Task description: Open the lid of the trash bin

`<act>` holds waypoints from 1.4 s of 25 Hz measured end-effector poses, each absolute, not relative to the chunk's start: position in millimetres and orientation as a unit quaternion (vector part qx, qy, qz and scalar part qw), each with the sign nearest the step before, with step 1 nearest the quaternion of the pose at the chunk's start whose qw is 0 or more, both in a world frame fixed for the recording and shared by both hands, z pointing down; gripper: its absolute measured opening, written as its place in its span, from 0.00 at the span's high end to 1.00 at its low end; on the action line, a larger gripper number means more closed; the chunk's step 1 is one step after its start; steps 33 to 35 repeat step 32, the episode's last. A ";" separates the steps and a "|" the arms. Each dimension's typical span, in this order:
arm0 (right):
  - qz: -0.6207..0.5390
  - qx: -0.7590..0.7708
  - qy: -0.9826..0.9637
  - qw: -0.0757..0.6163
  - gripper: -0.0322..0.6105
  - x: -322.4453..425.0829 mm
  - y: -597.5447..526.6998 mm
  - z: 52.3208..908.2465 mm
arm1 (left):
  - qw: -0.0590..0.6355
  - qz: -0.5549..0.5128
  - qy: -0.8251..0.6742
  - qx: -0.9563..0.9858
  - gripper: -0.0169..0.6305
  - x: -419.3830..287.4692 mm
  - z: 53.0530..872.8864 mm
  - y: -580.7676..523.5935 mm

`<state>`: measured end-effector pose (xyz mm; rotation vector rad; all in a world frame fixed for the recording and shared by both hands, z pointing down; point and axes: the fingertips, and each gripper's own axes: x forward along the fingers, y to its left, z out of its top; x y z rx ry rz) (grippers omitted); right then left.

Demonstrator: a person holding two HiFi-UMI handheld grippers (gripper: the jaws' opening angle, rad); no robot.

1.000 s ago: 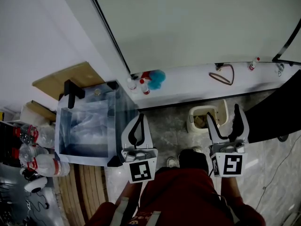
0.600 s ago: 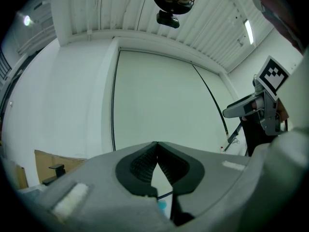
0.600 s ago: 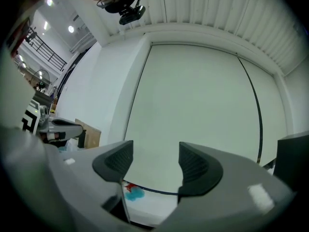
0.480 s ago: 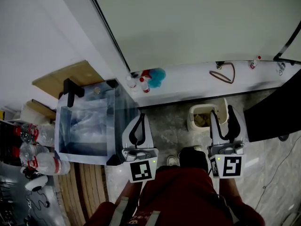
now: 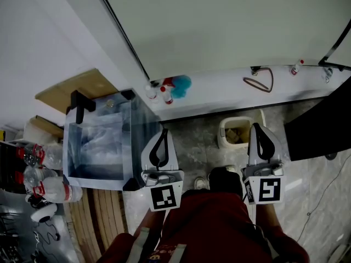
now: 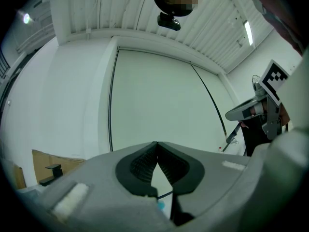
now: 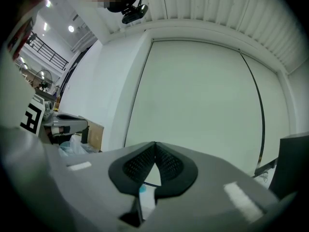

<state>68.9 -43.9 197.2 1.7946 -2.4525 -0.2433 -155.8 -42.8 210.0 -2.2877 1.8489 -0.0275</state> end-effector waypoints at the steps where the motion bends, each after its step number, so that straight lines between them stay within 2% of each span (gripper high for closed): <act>1: -0.074 0.589 -0.804 0.046 0.95 68.0 -44.3 197.0 | 0.100 -0.010 0.625 -0.774 0.97 -155.2 210.1 -42.7; 25: -0.082 0.603 -0.791 0.061 0.95 96.6 -51.2 200.3 | 0.098 -0.014 0.622 -0.776 0.97 -142.4 214.3 -50.4; 35: -0.077 0.612 -0.786 0.044 0.95 101.6 -52.4 195.1 | 0.097 -0.013 0.621 -0.778 0.97 -138.9 211.5 -52.2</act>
